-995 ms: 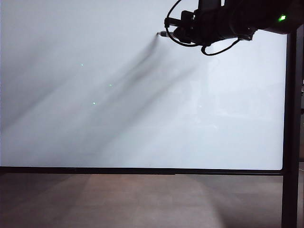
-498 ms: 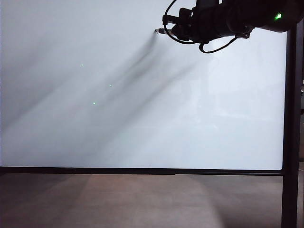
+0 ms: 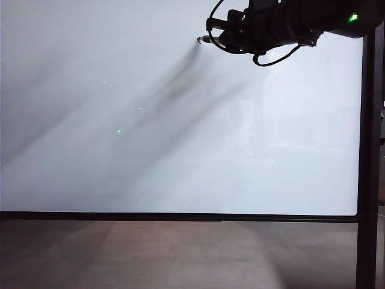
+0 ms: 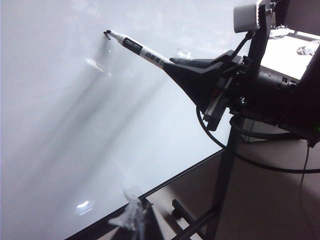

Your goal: Reach to the right to find the marker pen, pick it up, and write the number 6 on the whiteboard.

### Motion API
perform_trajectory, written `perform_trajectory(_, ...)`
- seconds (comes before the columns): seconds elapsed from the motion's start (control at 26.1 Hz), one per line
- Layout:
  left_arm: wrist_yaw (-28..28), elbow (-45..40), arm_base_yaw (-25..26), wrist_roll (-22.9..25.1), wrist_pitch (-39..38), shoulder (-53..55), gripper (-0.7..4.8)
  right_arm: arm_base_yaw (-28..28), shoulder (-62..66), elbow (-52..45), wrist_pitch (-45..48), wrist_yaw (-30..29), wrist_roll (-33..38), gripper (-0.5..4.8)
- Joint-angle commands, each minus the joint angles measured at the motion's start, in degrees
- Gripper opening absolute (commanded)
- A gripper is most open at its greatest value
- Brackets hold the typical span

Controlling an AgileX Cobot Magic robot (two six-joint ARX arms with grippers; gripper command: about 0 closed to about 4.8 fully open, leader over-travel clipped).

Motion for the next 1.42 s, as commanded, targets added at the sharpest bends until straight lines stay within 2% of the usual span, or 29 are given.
perform_trajectory(0.04, 0.22, 0.20, -0.09, -0.17, 0.90, -0.17, -0.06, -0.11, -0.39, 0.24, 0.02, 3.52, 0.24, 0.30)
perform_trajectory(0.57, 0.22, 0.22, -0.09, -0.17, 0.90, -0.17, -0.06, -0.11, -1.51, 0.24, -3.28, 9.35, 0.24, 0.30)
perform_trajectory(1.0, 0.22, 0.20, -0.09, -0.17, 0.90, -0.17, -0.06, -0.11, -1.77, 0.24, -4.85, 9.29, 0.96, 0.31)
perform_trajectory(1.22, 0.22, 0.20, -0.09, -0.17, 0.90, -0.17, -0.06, -0.09, -2.43, 0.24, -4.46, 5.86, 1.14, 0.31)
perform_trajectory(1.42, 0.22, 0.20, -0.09, -0.17, 0.87, -0.17, -0.06, -0.09, -3.23, 0.24, -3.80, -0.42, 1.11, 0.31)
